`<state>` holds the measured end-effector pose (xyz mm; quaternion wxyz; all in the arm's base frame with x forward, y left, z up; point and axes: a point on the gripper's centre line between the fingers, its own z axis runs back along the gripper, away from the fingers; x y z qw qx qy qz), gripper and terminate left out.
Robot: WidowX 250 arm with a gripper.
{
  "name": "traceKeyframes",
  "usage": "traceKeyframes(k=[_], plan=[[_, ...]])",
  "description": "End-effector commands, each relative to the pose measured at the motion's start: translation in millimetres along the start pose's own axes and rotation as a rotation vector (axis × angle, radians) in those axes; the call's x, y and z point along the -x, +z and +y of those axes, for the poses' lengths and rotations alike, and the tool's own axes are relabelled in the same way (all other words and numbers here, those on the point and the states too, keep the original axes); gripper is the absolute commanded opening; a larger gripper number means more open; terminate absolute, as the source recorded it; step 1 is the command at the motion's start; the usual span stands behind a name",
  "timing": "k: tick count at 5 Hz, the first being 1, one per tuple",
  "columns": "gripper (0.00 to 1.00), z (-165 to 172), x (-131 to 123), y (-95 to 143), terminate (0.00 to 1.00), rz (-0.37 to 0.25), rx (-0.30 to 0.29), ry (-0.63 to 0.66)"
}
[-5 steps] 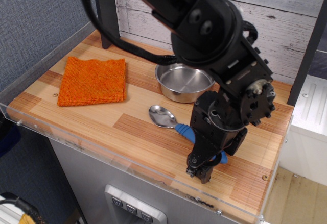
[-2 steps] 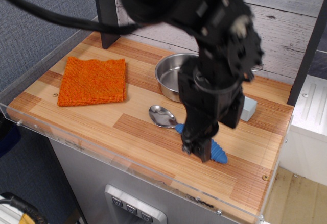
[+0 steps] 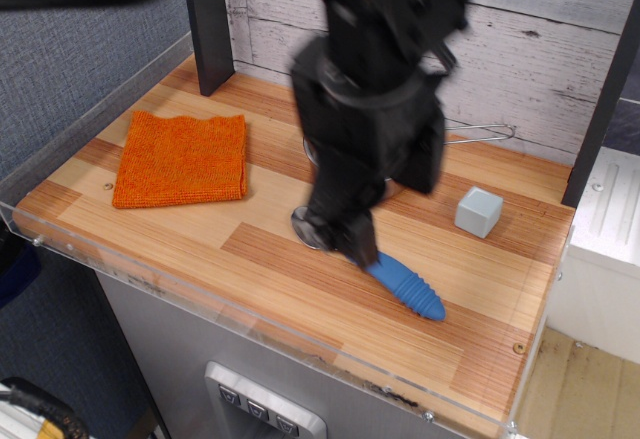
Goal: Put the spoon under the pot.
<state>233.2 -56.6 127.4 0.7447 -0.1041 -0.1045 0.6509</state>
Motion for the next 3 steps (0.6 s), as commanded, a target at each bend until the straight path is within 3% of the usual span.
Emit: traceKeyframes(k=[1,2,3], plan=[[1.00,3.2,-8.5,26.4,0.00,-0.015,0.058,0.014],[1.00,3.2,-8.5,26.4,0.00,-0.015,0.058,0.014],[1.00,3.2,-8.5,26.4,1.00,-0.015,0.058,0.014]])
